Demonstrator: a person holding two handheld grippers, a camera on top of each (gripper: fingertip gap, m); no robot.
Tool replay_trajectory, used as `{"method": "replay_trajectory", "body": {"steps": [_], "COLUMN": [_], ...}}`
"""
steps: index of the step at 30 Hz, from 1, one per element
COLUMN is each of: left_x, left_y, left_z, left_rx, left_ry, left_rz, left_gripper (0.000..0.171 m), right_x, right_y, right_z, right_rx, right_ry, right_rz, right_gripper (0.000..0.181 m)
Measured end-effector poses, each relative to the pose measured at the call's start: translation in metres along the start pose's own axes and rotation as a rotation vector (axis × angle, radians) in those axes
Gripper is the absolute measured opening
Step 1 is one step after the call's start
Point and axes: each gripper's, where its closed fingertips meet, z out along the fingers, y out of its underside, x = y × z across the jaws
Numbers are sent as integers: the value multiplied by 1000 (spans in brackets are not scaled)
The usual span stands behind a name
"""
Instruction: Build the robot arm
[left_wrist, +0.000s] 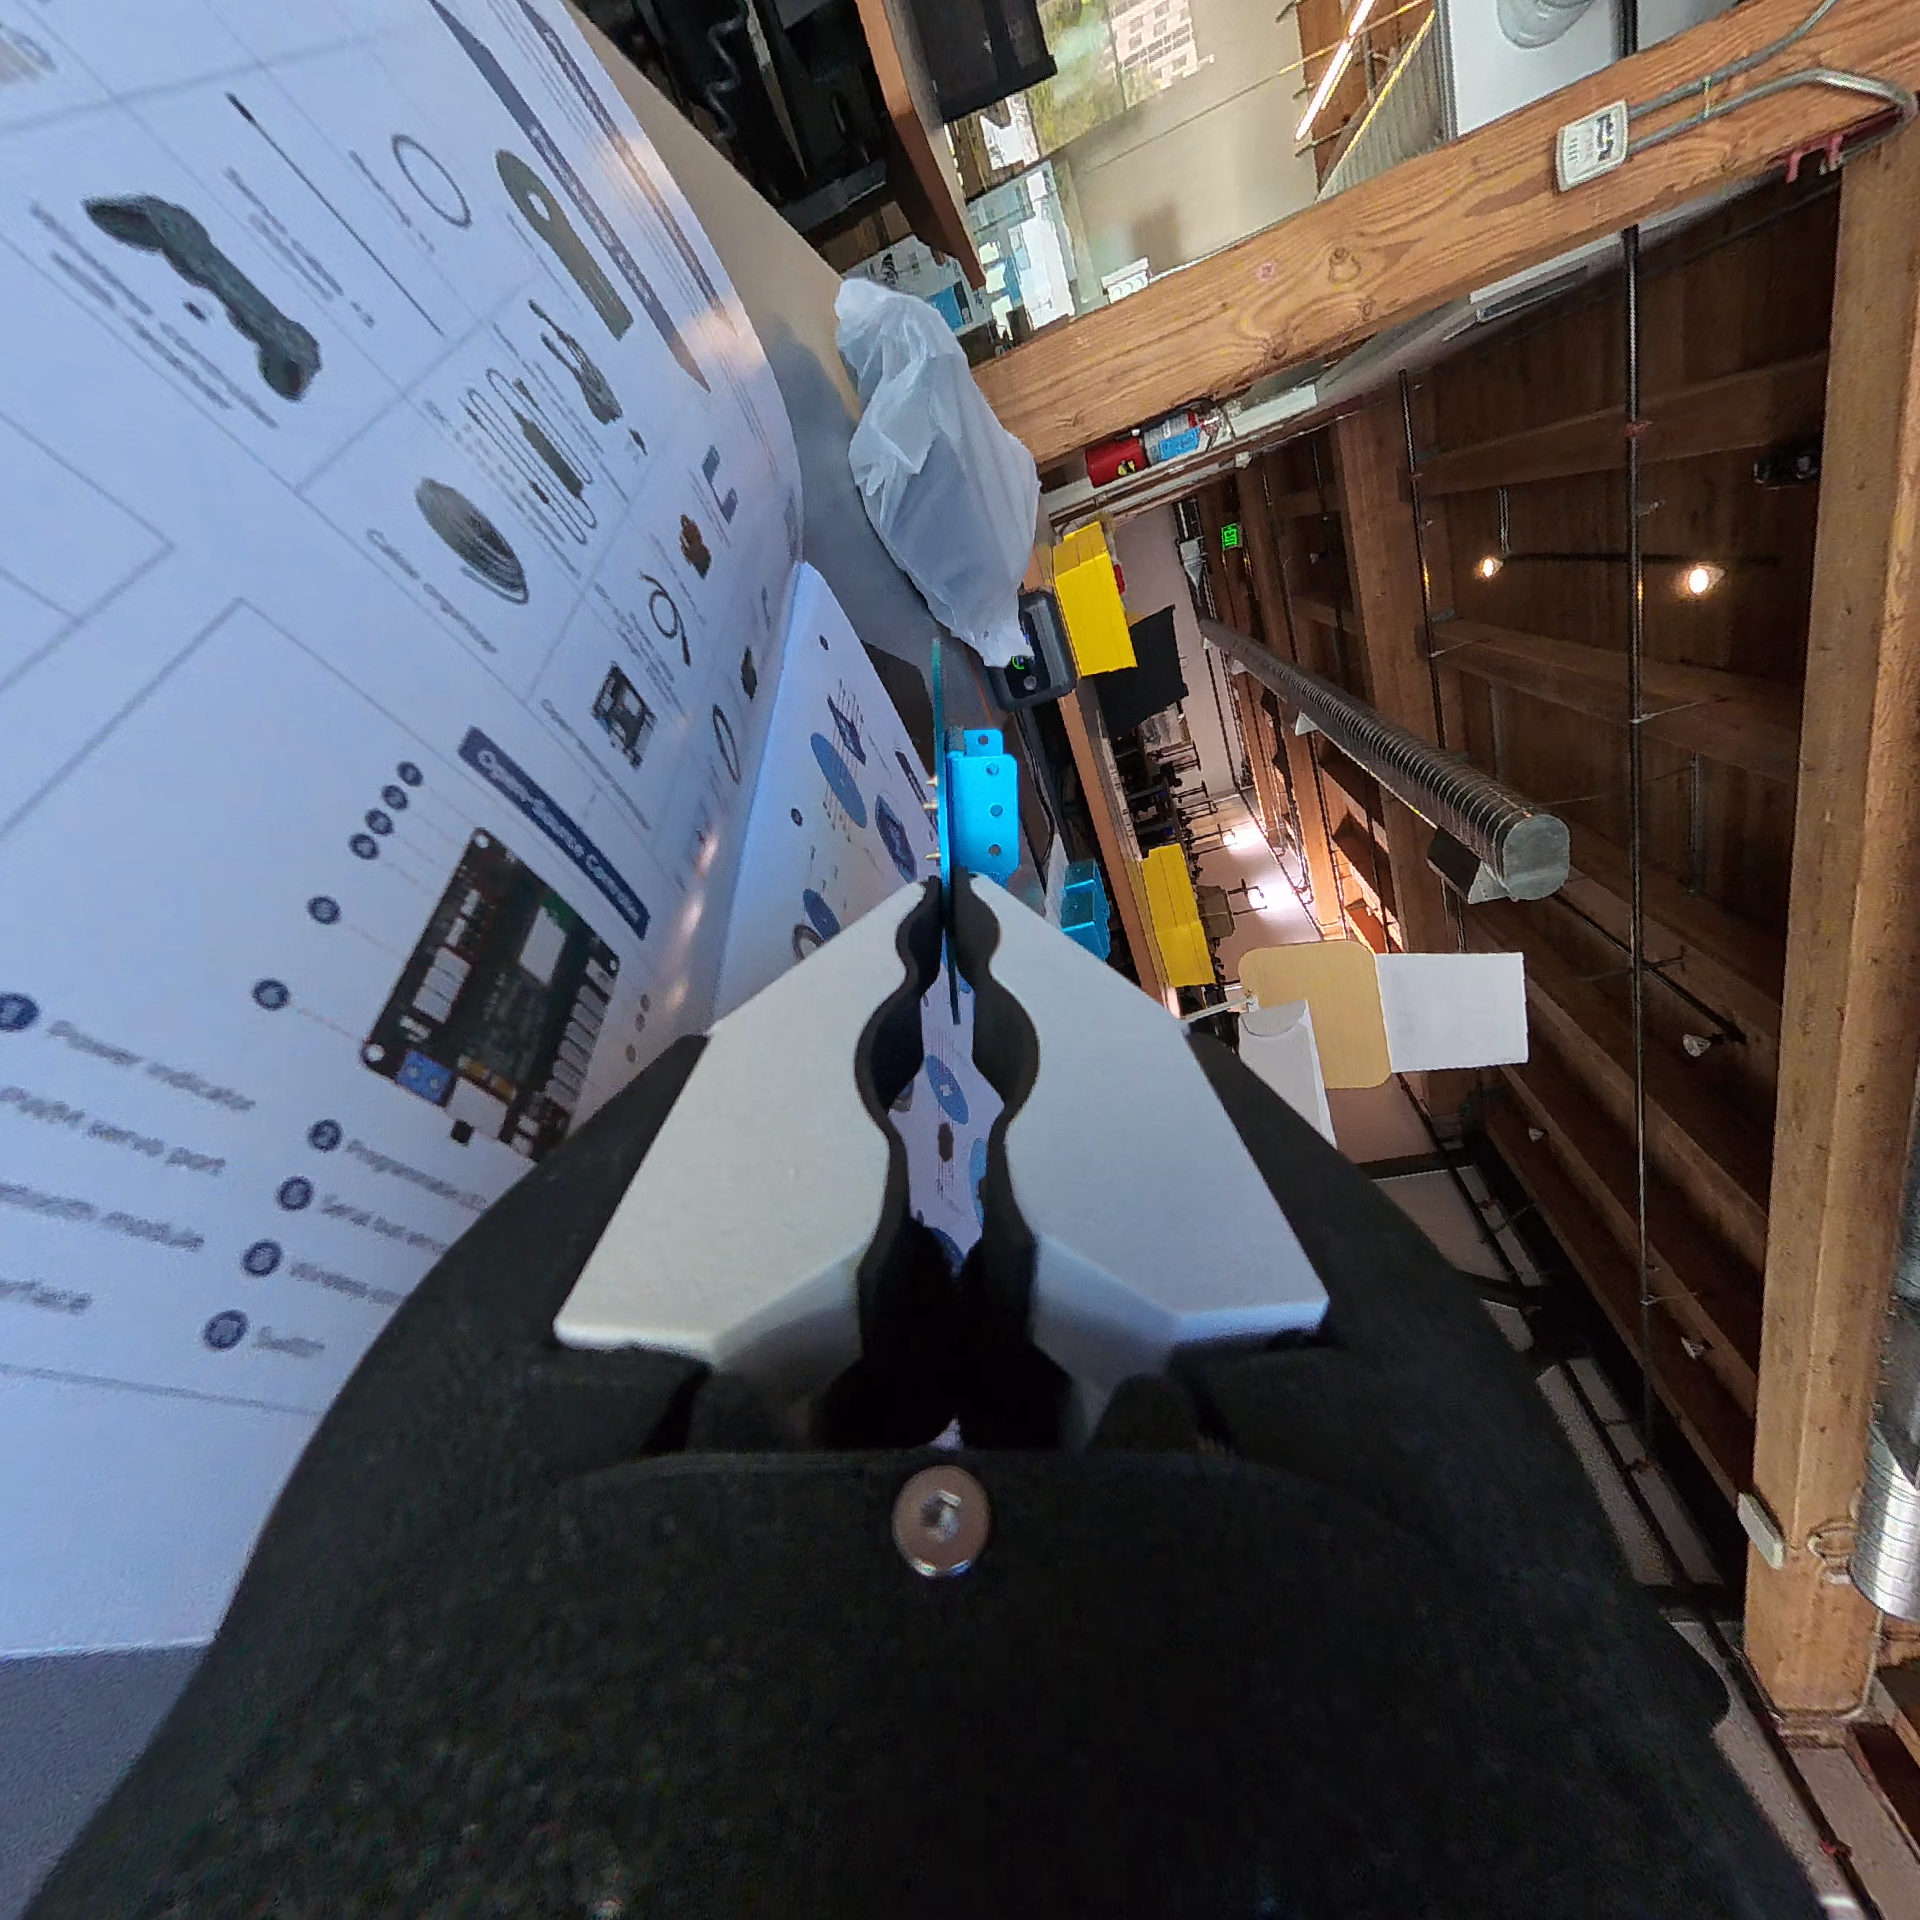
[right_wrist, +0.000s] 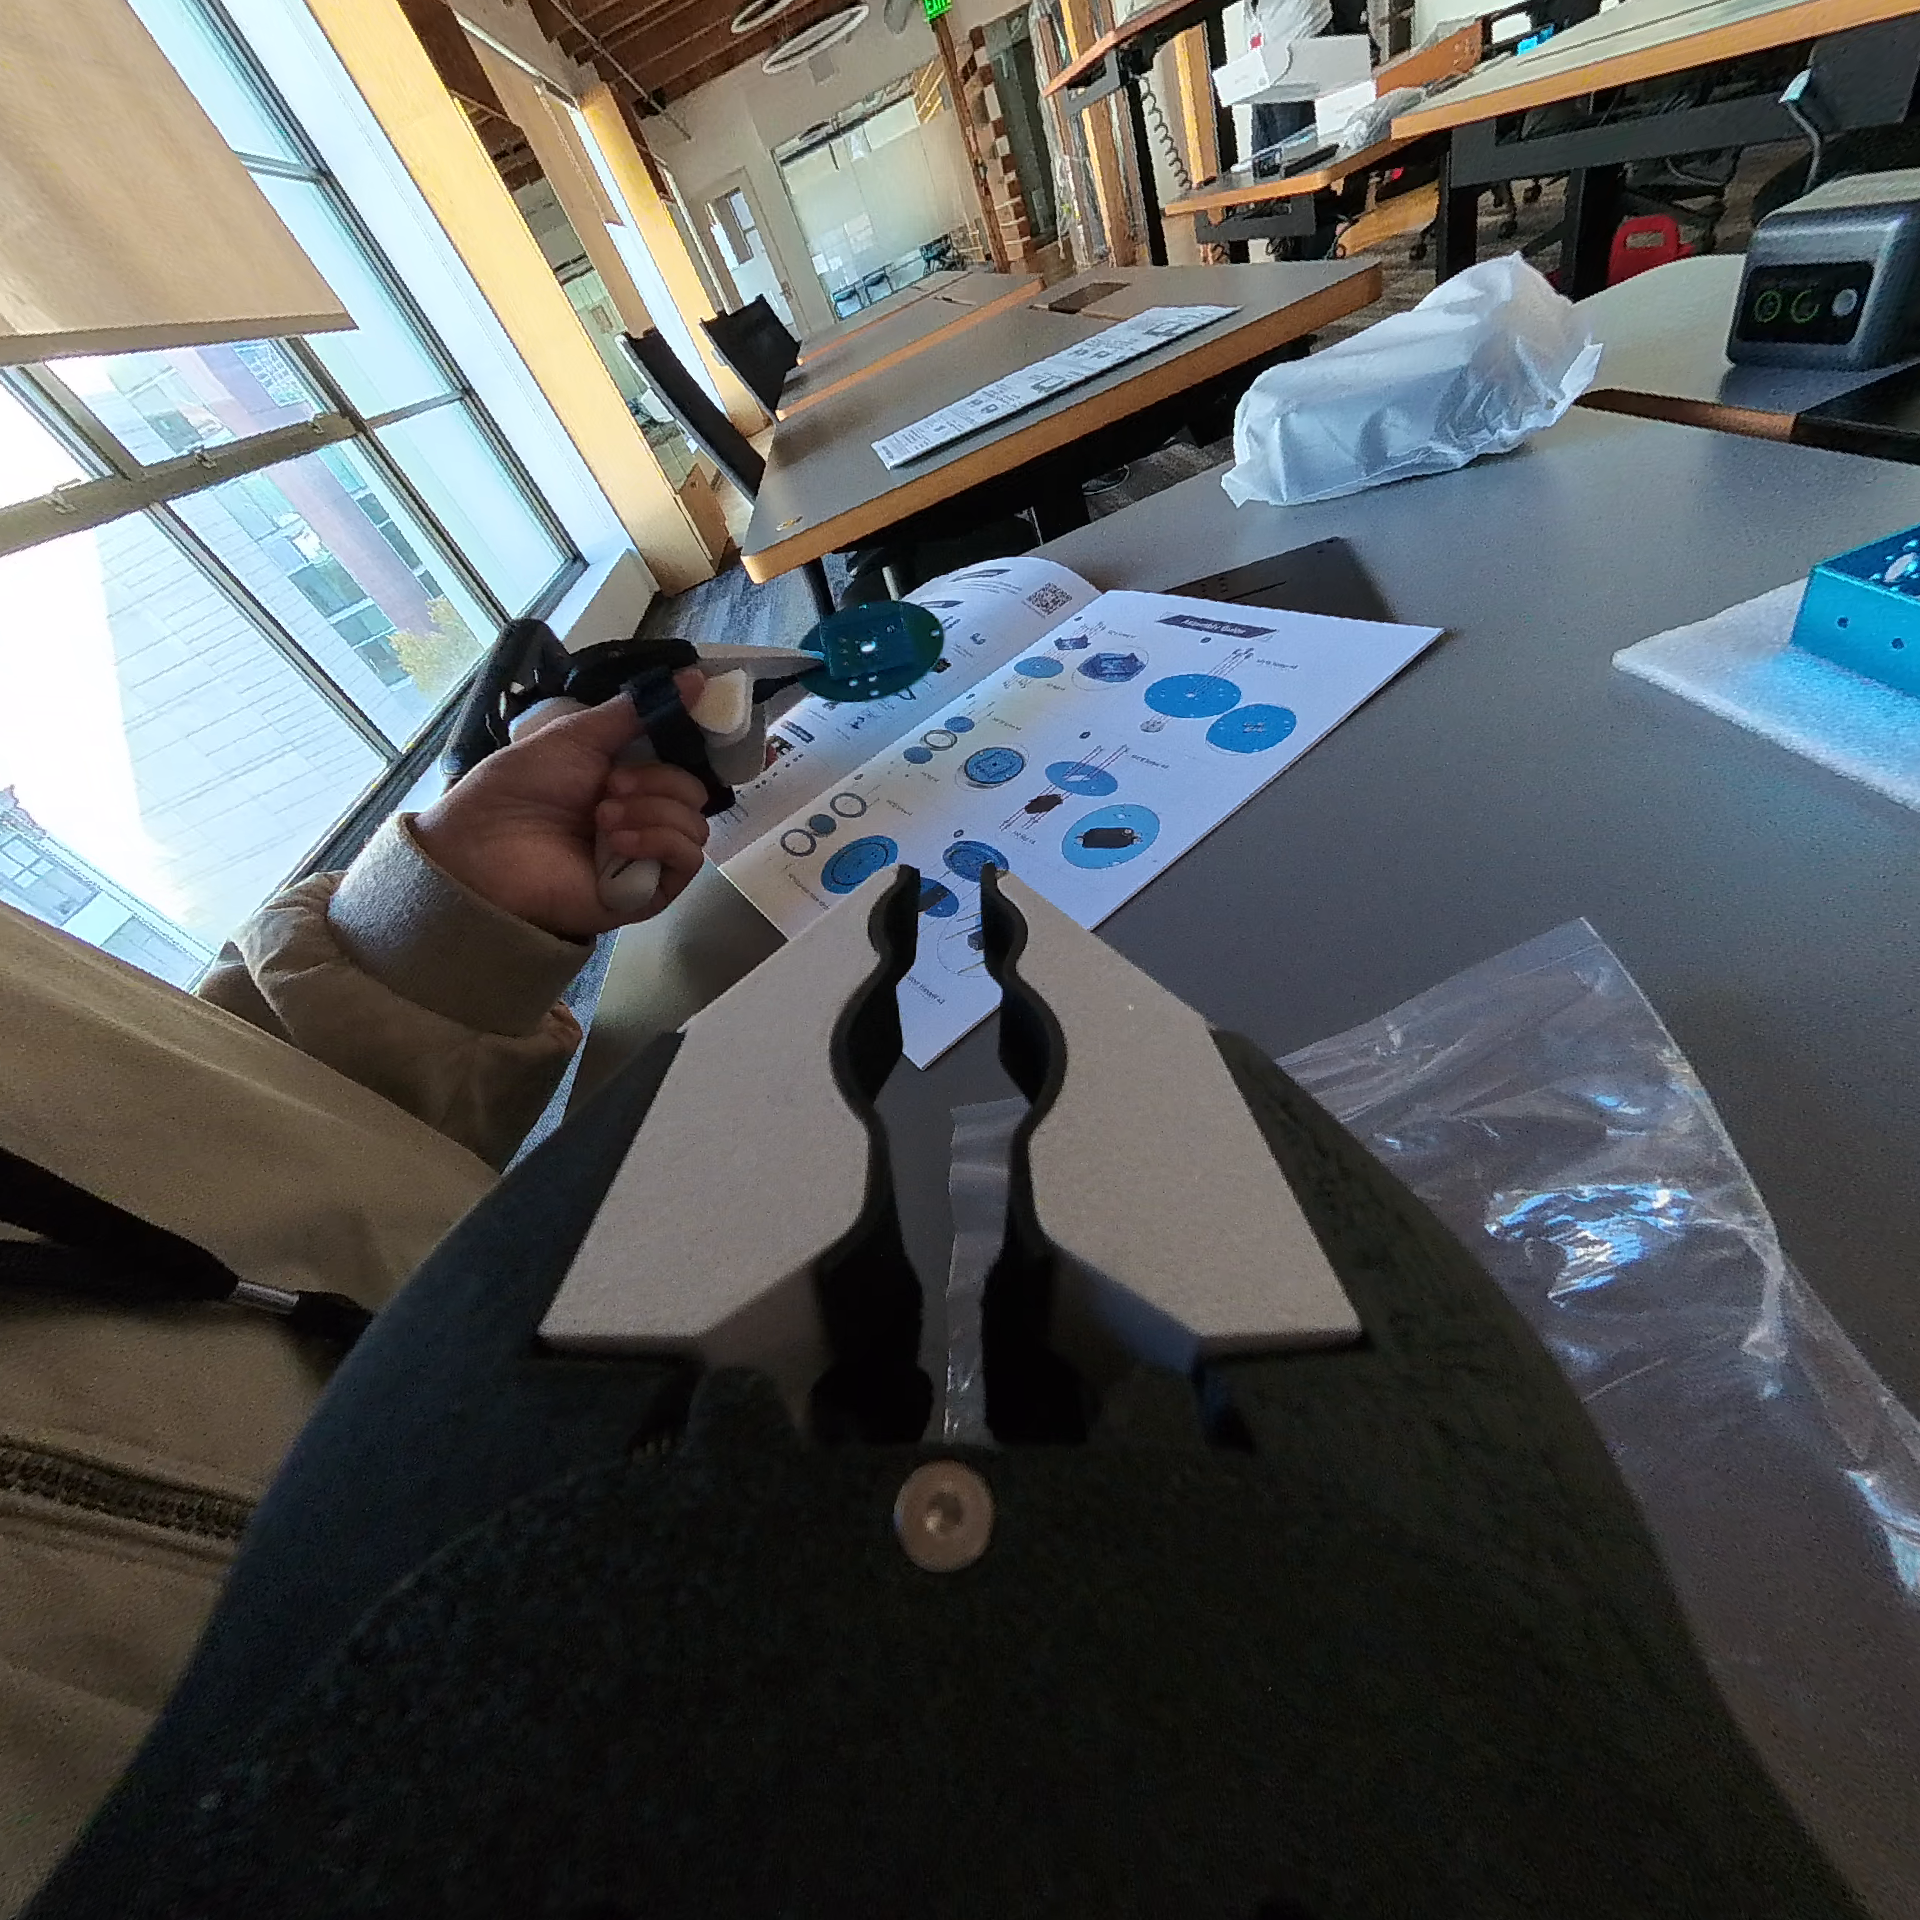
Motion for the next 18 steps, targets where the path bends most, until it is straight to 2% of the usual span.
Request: {"method": "replay_trajectory", "body": {"steps": [5, 18], "left_x": [-2, 1], "left_y": [-7, -4], "left_z": [-2, 0], "left_rx": [7, 5], "left_ry": [-16, -19], "left_rz": [24, 43], "left_gripper": [0, 0], "right_x": [2, 2], "right_y": [4, 4], "right_z": [2, 1], "right_rx": [-13, -17], "right_ry": [0, -5], "right_rz": [12, 32], "right_gripper": [10, 10]}}
